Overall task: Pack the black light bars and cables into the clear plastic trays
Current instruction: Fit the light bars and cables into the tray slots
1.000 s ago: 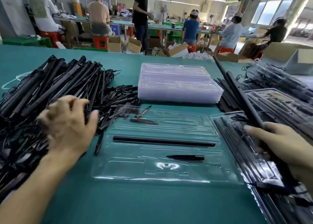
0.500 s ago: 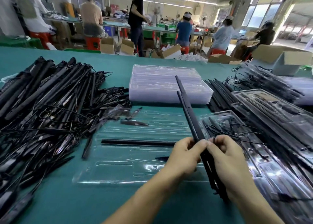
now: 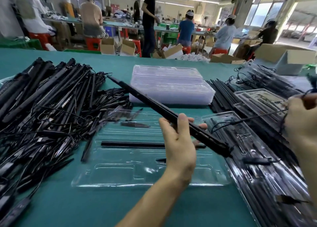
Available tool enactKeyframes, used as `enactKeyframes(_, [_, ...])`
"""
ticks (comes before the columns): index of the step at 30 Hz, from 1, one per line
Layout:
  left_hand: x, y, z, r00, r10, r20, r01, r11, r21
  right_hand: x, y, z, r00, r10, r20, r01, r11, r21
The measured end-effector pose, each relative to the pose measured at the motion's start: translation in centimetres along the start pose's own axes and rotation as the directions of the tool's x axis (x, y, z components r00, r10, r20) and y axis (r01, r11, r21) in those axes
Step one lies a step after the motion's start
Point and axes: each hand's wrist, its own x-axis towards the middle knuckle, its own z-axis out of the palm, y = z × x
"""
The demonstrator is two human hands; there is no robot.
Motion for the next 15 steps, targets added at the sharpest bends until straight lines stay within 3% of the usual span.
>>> enactKeyframes(4, [0.1, -0.9, -0.5, 0.999, 0.001, 0.045, -0.001, 1.000, -0.015, 1.0, -2.4, -0.3, 0.959, -0.280, 0.045, 0.271, 0.952, 0.143])
enactKeyframes(8, [2.5, 0.4, -3.0, 0.993, 0.075, -0.090, -0.067, 0.994, 0.081, -2.7, -6.1, -0.4, 0.818, -0.557, 0.143, 0.460, 0.784, 0.417])
enactKeyframes(10, [3.9, 2.2, -4.9, 0.983, 0.163, -0.083, -0.141, 0.963, 0.230, -4.9, -7.6, -0.5, 0.783, -0.588, 0.206, 0.432, 0.751, 0.500])
enactKeyframes(12, [5.0, 4.6, -6.9, 0.973, 0.228, 0.023, -0.219, 0.894, 0.390, -6.6, -8.0, -0.6, 0.750, -0.594, 0.292, 0.363, 0.738, 0.569])
enactKeyframes(15, [6.2, 8.2, -9.1, 0.927, 0.312, 0.207, -0.364, 0.624, 0.691, -9.5, -8.4, -0.7, 0.686, -0.591, 0.424, 0.242, 0.735, 0.633])
